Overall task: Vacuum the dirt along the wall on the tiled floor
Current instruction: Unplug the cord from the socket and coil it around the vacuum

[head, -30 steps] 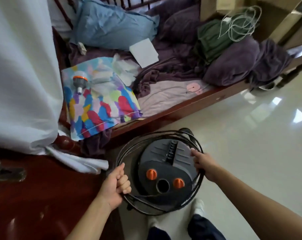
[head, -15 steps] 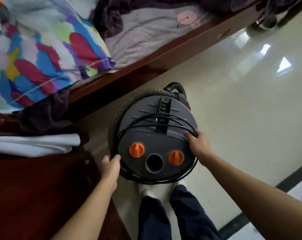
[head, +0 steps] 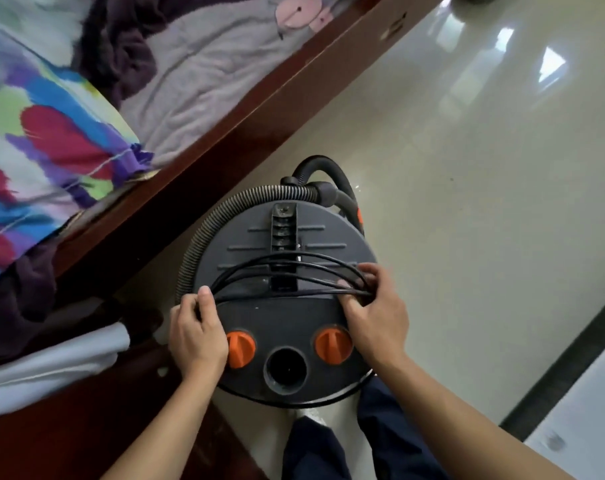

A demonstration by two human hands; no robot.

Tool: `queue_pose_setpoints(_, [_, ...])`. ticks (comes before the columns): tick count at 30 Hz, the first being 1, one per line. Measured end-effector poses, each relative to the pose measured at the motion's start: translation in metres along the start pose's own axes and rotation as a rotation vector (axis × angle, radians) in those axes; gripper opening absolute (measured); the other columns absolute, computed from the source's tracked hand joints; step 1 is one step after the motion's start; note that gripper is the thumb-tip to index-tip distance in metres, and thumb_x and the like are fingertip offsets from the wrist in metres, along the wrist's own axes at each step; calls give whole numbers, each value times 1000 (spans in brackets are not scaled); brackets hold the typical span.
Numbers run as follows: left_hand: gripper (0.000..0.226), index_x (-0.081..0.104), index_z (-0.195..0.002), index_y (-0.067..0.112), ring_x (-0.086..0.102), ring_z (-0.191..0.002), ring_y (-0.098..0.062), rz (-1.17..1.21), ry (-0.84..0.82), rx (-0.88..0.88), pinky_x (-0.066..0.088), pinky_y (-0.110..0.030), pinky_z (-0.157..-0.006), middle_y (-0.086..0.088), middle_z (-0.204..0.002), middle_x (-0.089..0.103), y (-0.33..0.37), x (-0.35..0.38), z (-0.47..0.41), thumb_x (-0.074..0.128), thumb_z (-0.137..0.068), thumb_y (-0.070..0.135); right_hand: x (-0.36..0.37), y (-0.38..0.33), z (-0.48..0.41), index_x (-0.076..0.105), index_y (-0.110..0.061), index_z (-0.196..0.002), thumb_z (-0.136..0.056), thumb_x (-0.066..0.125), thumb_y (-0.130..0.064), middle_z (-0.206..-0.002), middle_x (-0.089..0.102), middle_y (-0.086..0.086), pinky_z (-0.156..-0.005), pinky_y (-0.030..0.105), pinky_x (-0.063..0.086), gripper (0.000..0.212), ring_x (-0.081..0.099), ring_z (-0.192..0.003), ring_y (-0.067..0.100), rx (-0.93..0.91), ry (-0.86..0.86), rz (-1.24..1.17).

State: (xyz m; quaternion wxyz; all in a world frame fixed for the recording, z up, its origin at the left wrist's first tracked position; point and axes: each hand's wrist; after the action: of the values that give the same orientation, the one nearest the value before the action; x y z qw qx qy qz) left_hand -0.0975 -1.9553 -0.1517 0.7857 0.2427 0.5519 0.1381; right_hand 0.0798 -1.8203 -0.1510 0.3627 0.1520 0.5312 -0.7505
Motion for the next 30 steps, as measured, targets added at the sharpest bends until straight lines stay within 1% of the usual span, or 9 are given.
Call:
queue_pose_setpoints(2, [56,59,-98,3,51,-103,-41,7,4,20,33,-39,-80,-23,-110,55,14,10,1,30,-96,50,-8,2,-8,56,-36,-117,-70,61,-61,-104,67,-13,-86,34,50,53,64,-99,13,-63,14,-9])
queue_pose_setpoints(5, [45,60,-108,5,50,-107,-39,4,-29,15,33,-39,-82,-20,-117,53,43,30,4,34,-103,41,-29,7,-24,59,-29,-123,-69,56,-69,-115,66,-10,-93,36,49,67,60,-108,14,-127,8,29])
queue_pose_setpoints(8, [51,60,-105,4,51,-105,-39,69,-44,57,35,-39,-85,-22,-112,53,79,56,10,32,-96,46,-55,11,-48,61,-26,-121,-77,52,-71,-116,64,-6,-95,37,46,63,57,-111,17,-102,76,56])
queue_pose_setpoints(11, [54,58,-99,6,52,-101,-40,55,-63,95,37,-40,-84,-22,-107,53,117,87,15,27,-91,49,-80,13,-88,65,-21,-111,-81,47,-70,-109,66,1,-88,39,47,60,58,-107,24,-61,182,111])
queue_pose_setpoints(14, [41,58,-100,7,51,-104,-39,-17,-113,139,37,-40,-84,-22,-109,53,158,116,18,33,-102,40,-109,24,-129,65,-17,-102,-89,46,-68,-103,65,7,-81,40,44,56,58,-103,31,7,239,168])
queue_pose_setpoints(17, [39,58,-102,7,51,-105,-38,-67,-161,236,36,-38,-85,-21,-110,54,200,146,24,34,-102,38,-137,43,-160,60,-16,-92,-92,40,-68,-100,63,9,-78,40,42,55,57,-100,34,106,283,188])
queue_pose_setpoints(21, [41,57,-102,9,52,-102,-37,-138,-250,357,36,-37,-82,-19,-109,54,261,190,32,32,-102,41,-173,65,-190,58,-17,-96,-94,31,-69,-105,63,10,-82,43,43,59,56,-104,36,306,367,151])
queue_pose_setpoints(27, [35,48,-80,17,52,-97,-36,-161,-373,515,38,-37,-80,-13,-100,52,356,264,51,36,-100,43,-230,94,-227,53,-15,-89,-98,31,-62,-101,63,11,-79,43,44,52,57,-99,37,476,539,56])
queue_pose_setpoints(30, [34,48,-77,16,52,-95,-35,-163,-402,549,38,-37,-77,-12,-100,54,407,300,62,38,-99,41,-263,102,-258,51,-15,-86,-98,32,-59,-101,62,11,-76,41,41,49,56,-100,37,533,595,21])
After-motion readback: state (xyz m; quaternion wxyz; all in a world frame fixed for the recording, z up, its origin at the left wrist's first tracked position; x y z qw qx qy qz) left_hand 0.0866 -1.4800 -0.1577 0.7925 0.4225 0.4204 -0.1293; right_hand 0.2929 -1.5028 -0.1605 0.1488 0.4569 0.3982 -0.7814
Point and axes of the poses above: each hand's wrist, its own z-axis away from the middle knuckle, its own x-axis out of the palm, y = z × x
